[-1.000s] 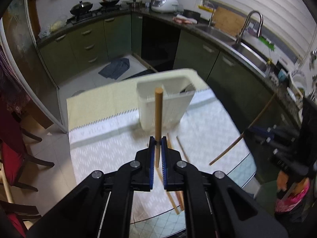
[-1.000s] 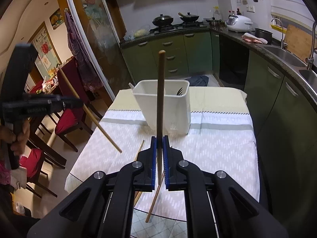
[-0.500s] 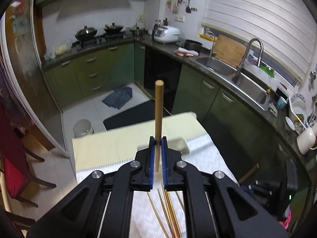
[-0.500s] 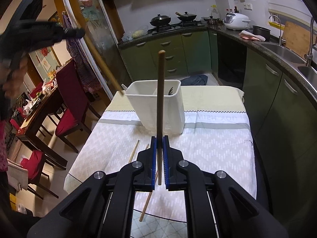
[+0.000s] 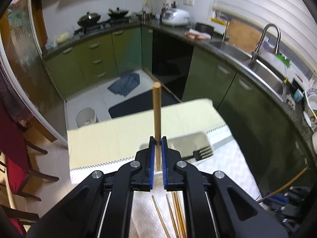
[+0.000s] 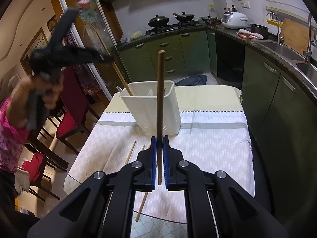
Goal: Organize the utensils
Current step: 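Open the left gripper to drop its chopstick in the holder while the right gripper drops its own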
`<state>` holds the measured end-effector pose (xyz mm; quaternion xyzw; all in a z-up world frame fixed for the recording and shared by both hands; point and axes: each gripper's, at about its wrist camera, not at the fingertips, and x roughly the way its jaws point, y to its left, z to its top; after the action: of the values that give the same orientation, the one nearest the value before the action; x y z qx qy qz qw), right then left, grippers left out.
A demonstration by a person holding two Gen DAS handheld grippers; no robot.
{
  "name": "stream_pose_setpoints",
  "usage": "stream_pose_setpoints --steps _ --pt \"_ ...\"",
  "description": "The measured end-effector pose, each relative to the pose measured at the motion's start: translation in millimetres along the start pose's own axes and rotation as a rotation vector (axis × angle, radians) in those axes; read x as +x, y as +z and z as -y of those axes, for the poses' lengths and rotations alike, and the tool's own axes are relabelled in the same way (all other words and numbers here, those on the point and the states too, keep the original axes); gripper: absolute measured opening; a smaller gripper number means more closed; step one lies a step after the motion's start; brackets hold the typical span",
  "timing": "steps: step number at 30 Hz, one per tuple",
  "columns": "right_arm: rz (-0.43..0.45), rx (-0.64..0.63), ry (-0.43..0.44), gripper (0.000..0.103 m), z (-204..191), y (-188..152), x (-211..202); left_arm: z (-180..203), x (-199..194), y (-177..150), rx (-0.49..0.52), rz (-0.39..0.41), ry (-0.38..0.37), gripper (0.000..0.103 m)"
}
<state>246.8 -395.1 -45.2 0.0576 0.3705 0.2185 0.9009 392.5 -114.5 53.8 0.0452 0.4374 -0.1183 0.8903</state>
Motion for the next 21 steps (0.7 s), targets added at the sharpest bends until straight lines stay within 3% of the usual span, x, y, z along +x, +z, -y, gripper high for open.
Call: stream_pose_setpoints --steps 4,8,10,12,16,18,21 --pt "0.018 -0.01 0.009 0.007 -9 10 -1 0 22 -13 0.001 -0.039 -0.005 0.007" --pt "0.061 -0.027 0.022 0.007 -23 35 -4 -7 15 -22 -0.012 -0.022 -0.024 0.007" --pt "0.091 -0.036 0.023 0.007 -29 50 -6 -7 4 -26 -0.008 -0.001 -0.028 0.015" --pt "0.131 -0.04 0.028 0.007 -36 71 -8 -9 -12 -33 -0.001 0.027 -0.033 0.037" --pt "0.208 -0.033 0.034 0.007 -46 108 -10 -10 -38 -48 0.019 0.063 -0.032 0.039" --pt "0.24 -0.032 0.015 0.007 -50 128 -2 -13 -46 -57 0.016 0.071 -0.036 0.051" --pt "0.255 -0.035 -0.021 0.007 -54 149 19 -17 -53 -74 0.01 0.072 -0.043 0.056"
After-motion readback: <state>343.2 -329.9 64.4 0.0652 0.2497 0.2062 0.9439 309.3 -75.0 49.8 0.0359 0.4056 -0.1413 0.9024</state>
